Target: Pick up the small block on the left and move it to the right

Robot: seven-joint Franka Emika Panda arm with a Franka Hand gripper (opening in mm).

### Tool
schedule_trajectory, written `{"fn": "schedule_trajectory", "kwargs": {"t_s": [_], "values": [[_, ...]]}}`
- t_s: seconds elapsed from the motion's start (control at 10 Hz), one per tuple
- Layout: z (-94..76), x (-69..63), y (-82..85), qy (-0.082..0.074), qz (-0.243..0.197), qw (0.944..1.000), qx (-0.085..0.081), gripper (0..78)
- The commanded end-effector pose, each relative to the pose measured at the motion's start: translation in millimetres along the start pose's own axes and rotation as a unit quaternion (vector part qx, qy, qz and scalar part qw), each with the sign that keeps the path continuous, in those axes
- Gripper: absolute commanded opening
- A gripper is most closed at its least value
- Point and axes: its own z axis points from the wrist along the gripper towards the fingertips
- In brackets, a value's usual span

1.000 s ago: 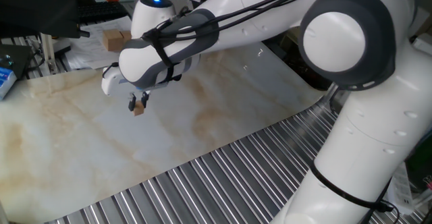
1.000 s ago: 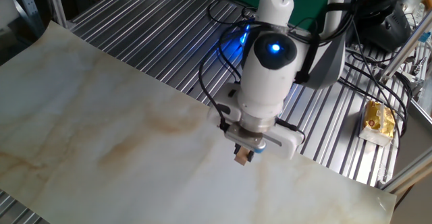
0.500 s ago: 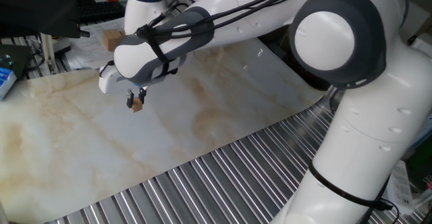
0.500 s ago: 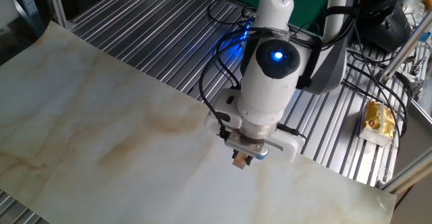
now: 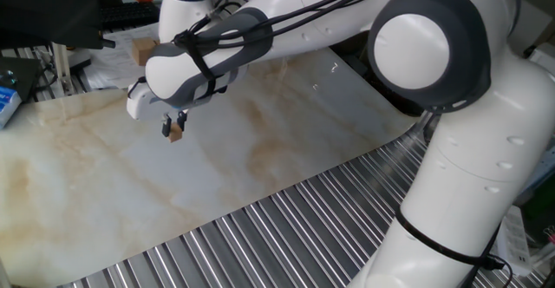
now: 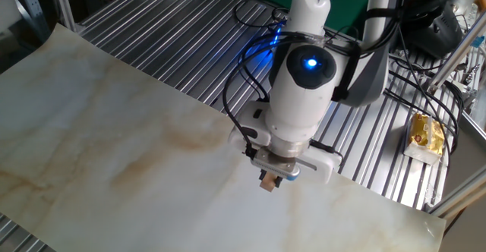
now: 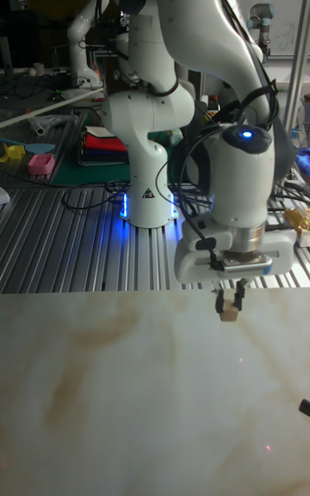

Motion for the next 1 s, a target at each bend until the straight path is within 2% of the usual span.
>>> {"fn": "schedule_trajectory", "kwargs": {"t_s": [0.1,0.3,0.7,0.9,1.0], "values": [[1.8,-1.2,-2.9,-0.003,0.001,1.0000,0.002,1.3],[4.6,0.1,-5.1,-0.003,0.003,1.0000,0.007,1.3],[7.8,2.9,-7.3,-0.003,0.010,0.9999,0.005,1.3],[9.5,8.2,-7.4,-0.003,0.015,0.9996,0.022,1.3],[9.8,9.7,-7.3,-0.005,0.018,0.9996,0.021,1.3]]}}
